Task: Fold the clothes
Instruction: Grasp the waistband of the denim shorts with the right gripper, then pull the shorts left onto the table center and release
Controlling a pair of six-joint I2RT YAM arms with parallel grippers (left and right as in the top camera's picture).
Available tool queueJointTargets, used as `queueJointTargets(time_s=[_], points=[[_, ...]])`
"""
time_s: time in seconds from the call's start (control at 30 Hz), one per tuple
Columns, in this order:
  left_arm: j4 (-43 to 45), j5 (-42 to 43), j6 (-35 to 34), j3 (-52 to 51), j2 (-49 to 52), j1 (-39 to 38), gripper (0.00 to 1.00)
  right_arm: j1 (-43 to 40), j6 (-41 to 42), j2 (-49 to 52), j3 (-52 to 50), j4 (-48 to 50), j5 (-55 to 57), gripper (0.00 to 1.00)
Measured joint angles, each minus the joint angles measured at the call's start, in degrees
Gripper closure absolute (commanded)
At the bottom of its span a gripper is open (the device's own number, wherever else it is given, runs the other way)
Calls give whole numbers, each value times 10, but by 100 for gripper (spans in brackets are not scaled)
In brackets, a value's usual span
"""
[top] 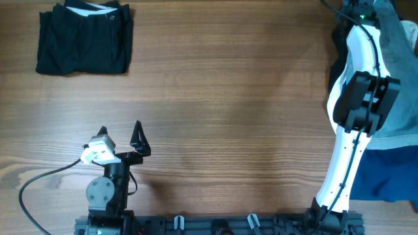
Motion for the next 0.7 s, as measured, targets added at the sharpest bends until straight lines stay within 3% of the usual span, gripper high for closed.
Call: queueJointTargets(time_s=[0.1,0.2,0.23,0.7], points=[[0,0,0,0,0,0,0,0,-1,0,0,0,-5,54],[0,0,0,0,0,0,0,0,0,0,0,-3,-7,92],[0,0,0,0,0,0,0,0,0,0,0,-6,-11,96],[0,0,0,0,0,0,0,2,1,0,0,-17,-24,96]])
